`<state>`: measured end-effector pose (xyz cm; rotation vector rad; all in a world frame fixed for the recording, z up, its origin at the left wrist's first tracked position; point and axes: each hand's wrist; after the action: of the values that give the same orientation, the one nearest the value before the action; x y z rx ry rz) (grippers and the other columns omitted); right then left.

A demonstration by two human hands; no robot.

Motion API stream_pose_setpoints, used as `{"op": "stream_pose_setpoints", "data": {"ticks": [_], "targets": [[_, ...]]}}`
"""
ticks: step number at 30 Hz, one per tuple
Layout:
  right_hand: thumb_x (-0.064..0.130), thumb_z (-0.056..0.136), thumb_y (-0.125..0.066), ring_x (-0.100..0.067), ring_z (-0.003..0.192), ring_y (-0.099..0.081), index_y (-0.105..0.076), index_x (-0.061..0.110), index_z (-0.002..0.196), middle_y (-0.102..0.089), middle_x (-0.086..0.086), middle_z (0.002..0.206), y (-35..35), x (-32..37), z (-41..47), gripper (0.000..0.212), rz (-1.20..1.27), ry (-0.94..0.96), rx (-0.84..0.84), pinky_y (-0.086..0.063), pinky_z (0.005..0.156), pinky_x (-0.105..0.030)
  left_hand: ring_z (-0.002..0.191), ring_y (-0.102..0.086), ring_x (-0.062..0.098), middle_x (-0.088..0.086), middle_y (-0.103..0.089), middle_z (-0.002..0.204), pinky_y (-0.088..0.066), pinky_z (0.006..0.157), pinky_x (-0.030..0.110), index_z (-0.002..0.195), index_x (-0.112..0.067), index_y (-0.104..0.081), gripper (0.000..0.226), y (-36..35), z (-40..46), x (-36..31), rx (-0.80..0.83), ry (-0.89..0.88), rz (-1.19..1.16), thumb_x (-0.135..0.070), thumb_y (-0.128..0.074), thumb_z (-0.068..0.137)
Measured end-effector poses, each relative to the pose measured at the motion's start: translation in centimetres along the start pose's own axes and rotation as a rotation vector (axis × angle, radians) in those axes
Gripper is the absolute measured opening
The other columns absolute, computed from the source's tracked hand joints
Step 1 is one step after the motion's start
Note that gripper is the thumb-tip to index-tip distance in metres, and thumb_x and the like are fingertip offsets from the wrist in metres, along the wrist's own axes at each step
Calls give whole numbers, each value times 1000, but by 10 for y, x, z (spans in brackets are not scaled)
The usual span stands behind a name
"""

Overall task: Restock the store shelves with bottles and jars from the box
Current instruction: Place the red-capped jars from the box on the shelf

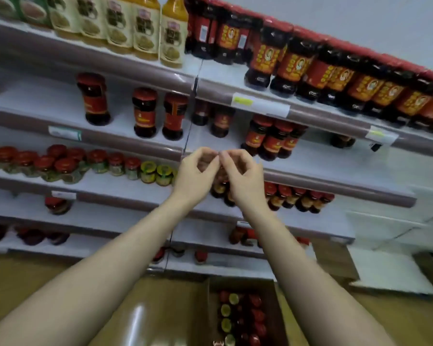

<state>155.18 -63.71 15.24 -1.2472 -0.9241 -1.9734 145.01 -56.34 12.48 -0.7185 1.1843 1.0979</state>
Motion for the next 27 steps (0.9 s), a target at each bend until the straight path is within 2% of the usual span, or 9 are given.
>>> {"op": "stream_pose_setpoints", "data": {"ticks": [7, 11, 13, 15, 18, 20, 23, 25, 27], "targets": [[18, 105, -64, -21, 91, -72, -70, 7, 108, -74, -10, 99, 134, -122, -40, 13, 99, -94, 22, -60, 78, -31, 87, -71, 9, -1, -72, 92, -58, 76, 23, 108, -7, -67, 13, -158, -68, 42, 66, 86, 66, -17, -61, 104], [19, 105, -64, -18, 84, -71, -68, 12, 107, -73, -7, 93, 208, -207, -65, 9, 125, -210, 87, -59, 72, -30, 92, -72, 18, 9, -72, 98, -60, 77, 29, 110, -6, -65, 14, -249, -112, 92, 82, 186, 96, -17, -59, 105], [18, 104, -65, -15, 85, -70, -69, 13, 106, -73, -2, 93, 237, -251, -81, 6, 101, -263, 107, -56, 74, -26, 94, -72, 21, 11, -71, 98, -59, 75, 29, 108, -6, -65, 11, -285, -136, 119, 40, 277, 99, -16, -61, 104], [20, 104, -65, -16, 90, -72, -69, 14, 109, -74, 0, 97, 253, -285, -95, 9, 85, -298, 132, -59, 79, -31, 97, -72, 27, 14, -70, 101, -63, 76, 35, 107, -8, -65, 9, -304, -154, 141, 18, 343, 70, -14, -62, 103], [25, 103, -67, -20, 94, -73, -70, 21, 108, -75, 0, 101, 261, -338, -114, 7, 74, -402, 199, -62, 87, -44, 95, -70, 15, 4, -70, 99, -60, 76, 31, 108, -6, -66, 10, -326, -173, 183, -4, 370, 115, -12, -65, 100], [24, 102, -68, -19, 94, -73, -70, 23, 106, -76, 2, 102, 260, -368, -127, 4, 80, -425, 205, -61, 88, -47, 95, -67, 12, -3, -70, 98, -58, 81, 37, 107, -8, -67, 11, -332, -185, 213, -21, 373, 143, -15, -66, 98], [19, 102, -68, -16, 95, -73, -70, 18, 108, -75, 1, 104, 253, -431, -146, 7, 53, -469, 217, -62, 87, -38, 95, -68, 12, -10, -69, 97, -59, 88, 48, 107, -13, -66, 11, -347, -202, 278, 10, 422, 158, -17, -68, 97], [16, 101, -68, -14, 95, -72, -71, 13, 109, -74, 4, 103, 251, -464, -158, 9, -2, -491, 229, -60, 85, -30, 93, -66, 12, -9, -69, 97, -58, 88, 48, 108, -13, -66, 12, -352, -214, 314, 12, 455, 154, -12, -68, 97], [15, 100, -69, -11, 93, -70, -72, 13, 110, -73, 5, 101, 244, -514, -172, 11, -49, -533, 258, -57, 82, -24, 90, -64, 10, -8, -67, 94, -55, 83, 41, 108, -13, -65, 14, -357, -227, 366, 37, 496, 161, -6, -67, 97]]}}
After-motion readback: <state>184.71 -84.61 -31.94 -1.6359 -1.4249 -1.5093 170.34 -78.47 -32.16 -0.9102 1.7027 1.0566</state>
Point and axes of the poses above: each hand's wrist, its own z-axis towards the middle knuckle, its own y-axis out of the back of the hand, x = y × z
